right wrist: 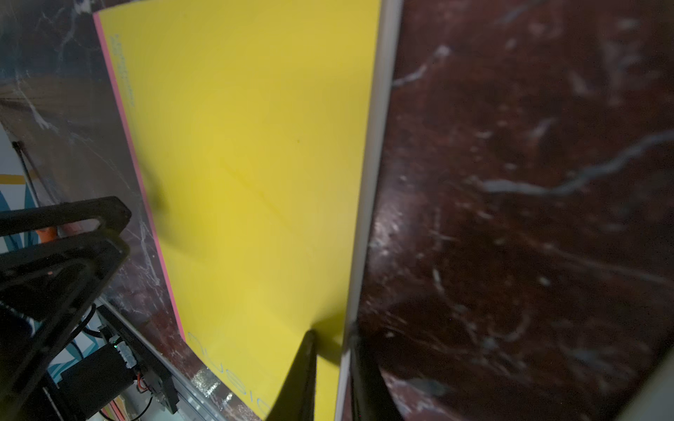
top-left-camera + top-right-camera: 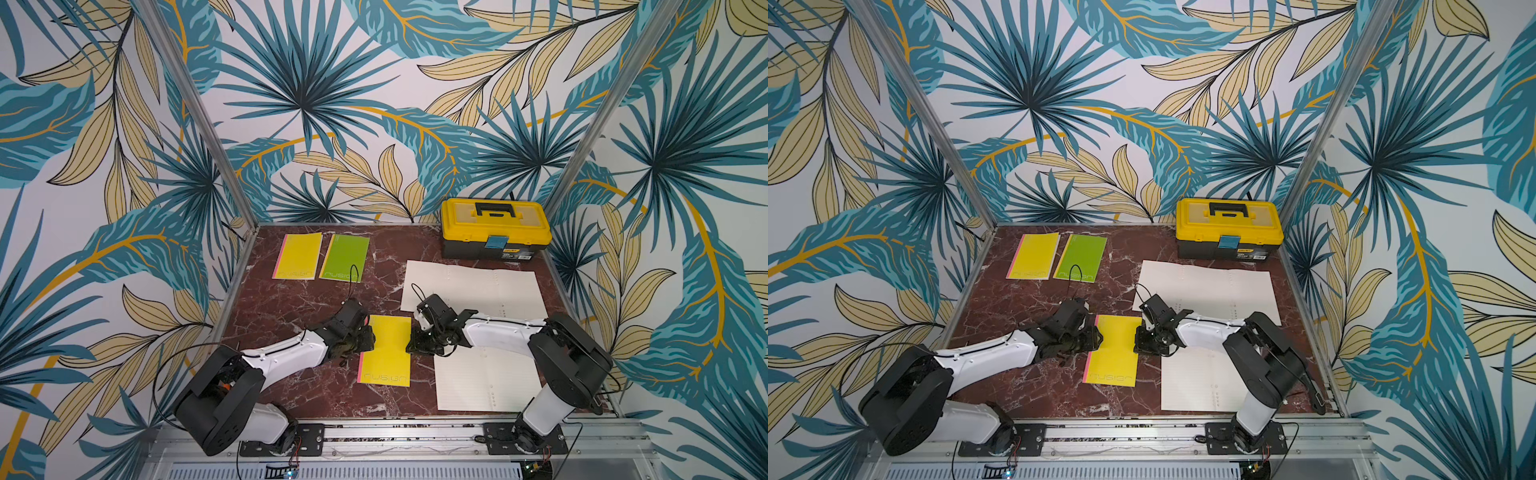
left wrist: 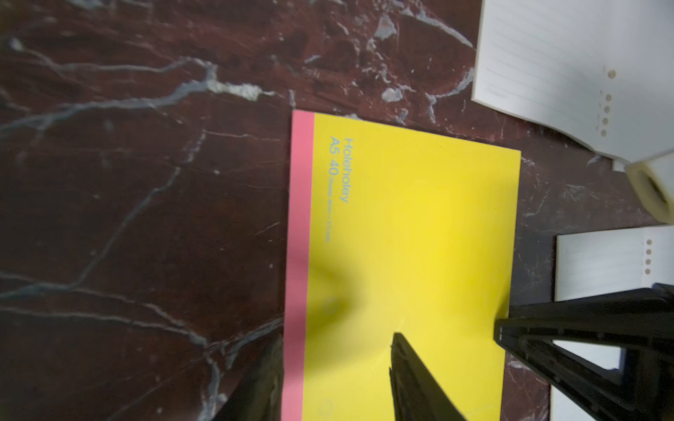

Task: Close the notebook
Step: Move the notebook to the center of the board.

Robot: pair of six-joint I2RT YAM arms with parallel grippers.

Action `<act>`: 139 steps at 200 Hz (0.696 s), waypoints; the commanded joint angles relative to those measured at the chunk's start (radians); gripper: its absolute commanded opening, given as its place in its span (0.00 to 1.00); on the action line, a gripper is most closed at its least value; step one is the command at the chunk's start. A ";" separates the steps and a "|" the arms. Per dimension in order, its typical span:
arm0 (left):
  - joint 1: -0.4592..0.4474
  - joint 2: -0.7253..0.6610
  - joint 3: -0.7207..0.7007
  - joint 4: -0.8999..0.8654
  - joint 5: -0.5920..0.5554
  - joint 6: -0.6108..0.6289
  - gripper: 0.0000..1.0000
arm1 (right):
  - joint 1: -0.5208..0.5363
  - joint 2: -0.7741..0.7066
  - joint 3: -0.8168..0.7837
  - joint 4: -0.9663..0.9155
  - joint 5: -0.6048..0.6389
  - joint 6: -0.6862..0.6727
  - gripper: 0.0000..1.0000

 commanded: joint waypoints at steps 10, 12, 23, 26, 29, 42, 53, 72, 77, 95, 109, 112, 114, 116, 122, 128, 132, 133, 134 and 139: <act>0.024 -0.026 -0.023 -0.035 -0.018 0.016 0.49 | 0.039 0.069 0.069 0.039 -0.007 0.046 0.18; 0.026 -0.027 -0.024 -0.035 -0.019 0.015 0.49 | 0.041 0.073 0.073 0.039 -0.005 0.048 0.18; 0.034 -0.033 -0.027 -0.067 -0.015 0.017 0.49 | 0.050 0.089 0.091 0.046 0.002 0.065 0.17; 0.034 -0.037 -0.029 -0.070 -0.016 0.017 0.49 | 0.053 0.093 0.095 0.048 0.004 0.068 0.17; 0.036 -0.039 -0.030 -0.071 -0.016 0.017 0.49 | 0.055 0.096 0.099 0.049 0.005 0.071 0.17; 0.041 -0.046 -0.035 -0.079 -0.017 0.018 0.49 | 0.064 0.109 0.115 0.050 0.009 0.074 0.17; 0.050 -0.044 -0.038 -0.089 -0.019 0.017 0.49 | 0.072 0.119 0.131 0.047 0.010 0.073 0.17; 0.076 -0.038 -0.047 -0.095 -0.017 0.010 0.49 | 0.085 0.138 0.169 0.030 0.006 0.067 0.17; 0.084 -0.040 -0.053 -0.090 -0.014 0.005 0.49 | 0.089 0.143 0.179 0.025 0.005 0.066 0.17; 0.117 -0.055 -0.077 -0.068 -0.012 -0.007 0.49 | 0.089 0.158 0.210 0.018 0.005 0.064 0.17; 0.152 -0.050 -0.085 -0.059 0.003 -0.008 0.49 | 0.124 0.172 0.231 0.016 0.001 0.064 0.17; 0.160 -0.048 -0.085 -0.057 0.009 -0.005 0.49 | 0.126 0.176 0.238 0.014 0.000 0.062 0.17; 0.164 -0.047 -0.085 -0.055 0.012 -0.004 0.49 | 0.127 0.178 0.242 0.013 0.000 0.063 0.17; 0.170 -0.045 -0.085 -0.055 0.015 -0.002 0.49 | 0.129 0.182 0.246 0.011 -0.001 0.063 0.17; 0.181 -0.043 -0.082 -0.056 0.018 0.002 0.49 | 0.132 0.191 0.257 0.010 -0.001 0.061 0.17; 0.193 -0.042 -0.079 -0.059 0.019 0.007 0.49 | 0.135 0.199 0.267 0.008 -0.004 0.060 0.17; 0.200 -0.042 -0.077 -0.063 0.018 0.010 0.49 | 0.135 0.205 0.277 0.007 -0.006 0.059 0.17; 0.203 -0.043 -0.076 -0.064 0.018 0.012 0.49 | 0.136 0.206 0.279 0.006 -0.007 0.058 0.17; 0.206 -0.042 -0.076 -0.065 0.018 0.013 0.49 | 0.137 0.208 0.281 0.006 -0.007 0.059 0.17; 0.216 -0.042 -0.075 -0.068 0.019 0.017 0.49 | 0.137 0.215 0.290 0.004 -0.008 0.057 0.17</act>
